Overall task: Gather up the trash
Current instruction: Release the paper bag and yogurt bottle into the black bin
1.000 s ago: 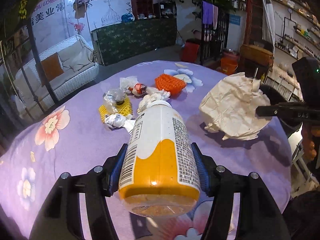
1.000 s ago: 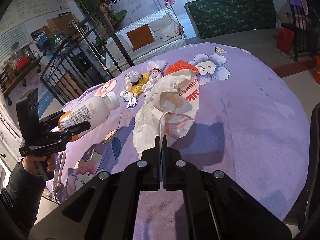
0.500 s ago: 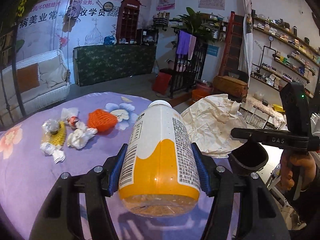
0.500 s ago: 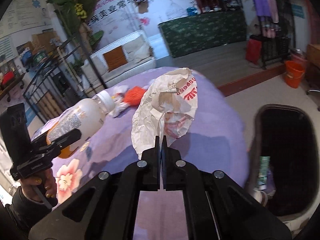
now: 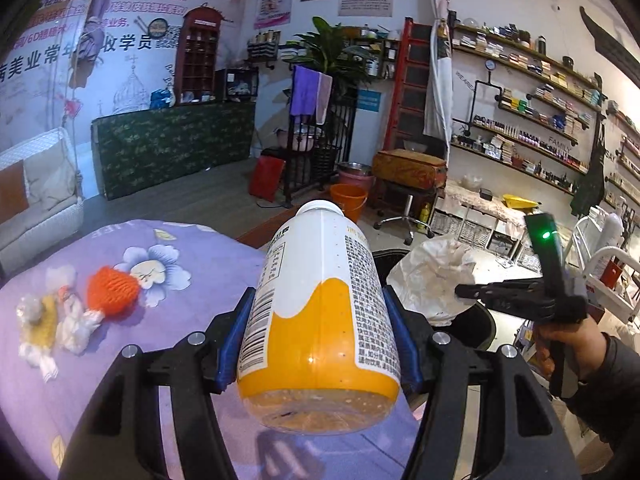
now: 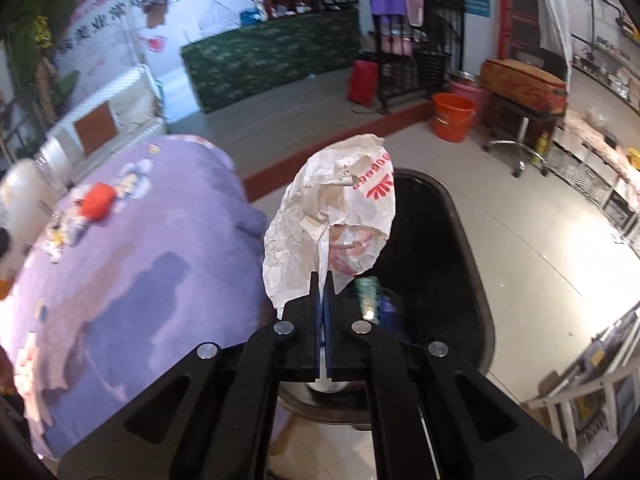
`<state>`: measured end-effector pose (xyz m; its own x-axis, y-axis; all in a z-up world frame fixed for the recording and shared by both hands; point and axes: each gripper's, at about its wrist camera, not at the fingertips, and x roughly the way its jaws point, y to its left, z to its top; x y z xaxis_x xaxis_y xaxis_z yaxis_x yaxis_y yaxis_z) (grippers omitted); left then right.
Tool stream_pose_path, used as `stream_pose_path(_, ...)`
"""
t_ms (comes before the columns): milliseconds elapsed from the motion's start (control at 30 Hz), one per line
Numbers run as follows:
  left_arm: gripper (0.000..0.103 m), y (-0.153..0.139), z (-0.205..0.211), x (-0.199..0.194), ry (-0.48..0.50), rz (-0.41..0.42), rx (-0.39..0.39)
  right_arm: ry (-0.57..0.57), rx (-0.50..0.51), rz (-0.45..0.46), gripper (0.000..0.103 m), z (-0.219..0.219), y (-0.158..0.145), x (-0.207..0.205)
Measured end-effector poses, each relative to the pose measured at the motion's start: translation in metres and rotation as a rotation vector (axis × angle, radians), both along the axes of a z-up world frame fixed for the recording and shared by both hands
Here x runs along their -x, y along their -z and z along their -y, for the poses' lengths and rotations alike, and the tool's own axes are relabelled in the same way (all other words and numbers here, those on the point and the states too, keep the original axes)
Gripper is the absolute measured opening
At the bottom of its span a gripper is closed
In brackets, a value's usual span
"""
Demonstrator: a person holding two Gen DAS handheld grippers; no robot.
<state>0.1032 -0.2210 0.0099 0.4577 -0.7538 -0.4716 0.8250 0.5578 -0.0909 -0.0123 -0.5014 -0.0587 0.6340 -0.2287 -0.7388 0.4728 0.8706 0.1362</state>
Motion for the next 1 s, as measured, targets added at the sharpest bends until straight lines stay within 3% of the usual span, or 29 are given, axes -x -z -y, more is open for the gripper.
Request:
stream_pose_path(167, 0.060, 0.006, 0.025, 0.004, 0.045, 0.009, -0.025, 0.049, -0.021, -0.082, 0.007, 0.011, 0.032, -0.005)
stream_pose_path(200, 0.060, 0.008, 0.030, 0.006, 0.055, 0.005, -0.028, 0.056, -0.035, -0.088, 0.015, 0.012, 0.037, -0.005)
stream_pose_path(233, 0.060, 0.011, 0.035, 0.006, 0.068, 0.000, -0.032, 0.060, -0.048, -0.083, 0.030, 0.012, 0.038, -0.004)
stream_pose_path(267, 0.060, 0.012, 0.041, 0.008, 0.078, -0.004, -0.035, 0.070, -0.063, -0.072, 0.052, 0.014, 0.039, -0.001)
stream_pose_path(333, 0.060, 0.016, 0.051, 0.010, 0.099, -0.006, -0.044, 0.106, -0.063, -0.032, 0.071, 0.016, 0.035, 0.010)
stream_pose_path(600, 0.060, 0.027, 0.112, 0.024, 0.211, -0.055, -0.062, 0.205, -0.038, 0.099, 0.072, 0.031, 0.001, 0.043)
stream_pose_path(800, 0.060, 0.043, 0.161, 0.038, 0.289, -0.084, -0.127, 0.300, -0.001, 0.201, 0.075, 0.047, -0.027, 0.073)
stream_pose_path(1000, 0.060, 0.062, 0.195, 0.050, 0.327, -0.089, -0.200, 0.378, -0.002, 0.242, 0.078, 0.069, -0.038, 0.093)
